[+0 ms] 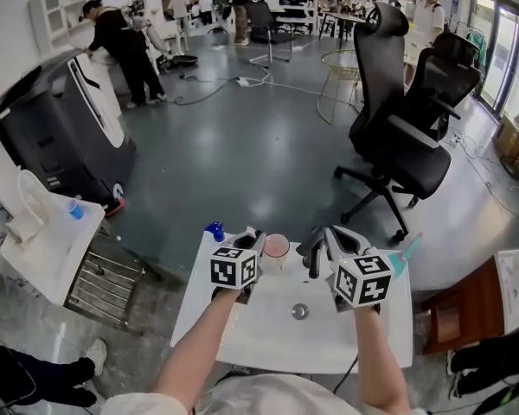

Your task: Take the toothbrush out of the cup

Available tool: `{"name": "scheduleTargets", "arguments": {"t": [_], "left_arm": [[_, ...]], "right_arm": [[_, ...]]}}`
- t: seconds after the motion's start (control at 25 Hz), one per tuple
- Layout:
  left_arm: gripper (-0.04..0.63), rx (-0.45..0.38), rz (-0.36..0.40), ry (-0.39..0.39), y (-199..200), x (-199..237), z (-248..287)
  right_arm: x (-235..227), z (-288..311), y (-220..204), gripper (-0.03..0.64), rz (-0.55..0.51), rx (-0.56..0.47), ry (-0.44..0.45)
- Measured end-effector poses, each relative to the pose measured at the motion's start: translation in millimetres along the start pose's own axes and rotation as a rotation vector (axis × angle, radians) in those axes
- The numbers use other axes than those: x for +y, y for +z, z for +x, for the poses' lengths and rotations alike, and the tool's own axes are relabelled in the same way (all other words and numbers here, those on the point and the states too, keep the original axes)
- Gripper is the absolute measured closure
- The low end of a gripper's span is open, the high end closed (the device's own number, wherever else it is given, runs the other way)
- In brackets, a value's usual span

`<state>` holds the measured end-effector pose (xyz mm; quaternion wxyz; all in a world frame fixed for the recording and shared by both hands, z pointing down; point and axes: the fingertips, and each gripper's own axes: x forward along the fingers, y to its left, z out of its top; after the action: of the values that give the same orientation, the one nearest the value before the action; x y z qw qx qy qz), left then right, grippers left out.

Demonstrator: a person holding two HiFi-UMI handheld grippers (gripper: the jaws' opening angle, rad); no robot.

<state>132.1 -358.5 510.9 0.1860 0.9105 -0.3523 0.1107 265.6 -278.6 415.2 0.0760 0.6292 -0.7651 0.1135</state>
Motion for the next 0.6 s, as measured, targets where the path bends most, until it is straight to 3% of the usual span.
{"name": "scheduleTargets", "arguments": {"t": [0.6], "left_arm": [[0.565, -0.061, 0.046, 0.069, 37.1, -10.2, -18.3]], "right_arm": [[1.4, 6.2, 11.0, 0.614, -0.025, -0.010, 0.102]]}}
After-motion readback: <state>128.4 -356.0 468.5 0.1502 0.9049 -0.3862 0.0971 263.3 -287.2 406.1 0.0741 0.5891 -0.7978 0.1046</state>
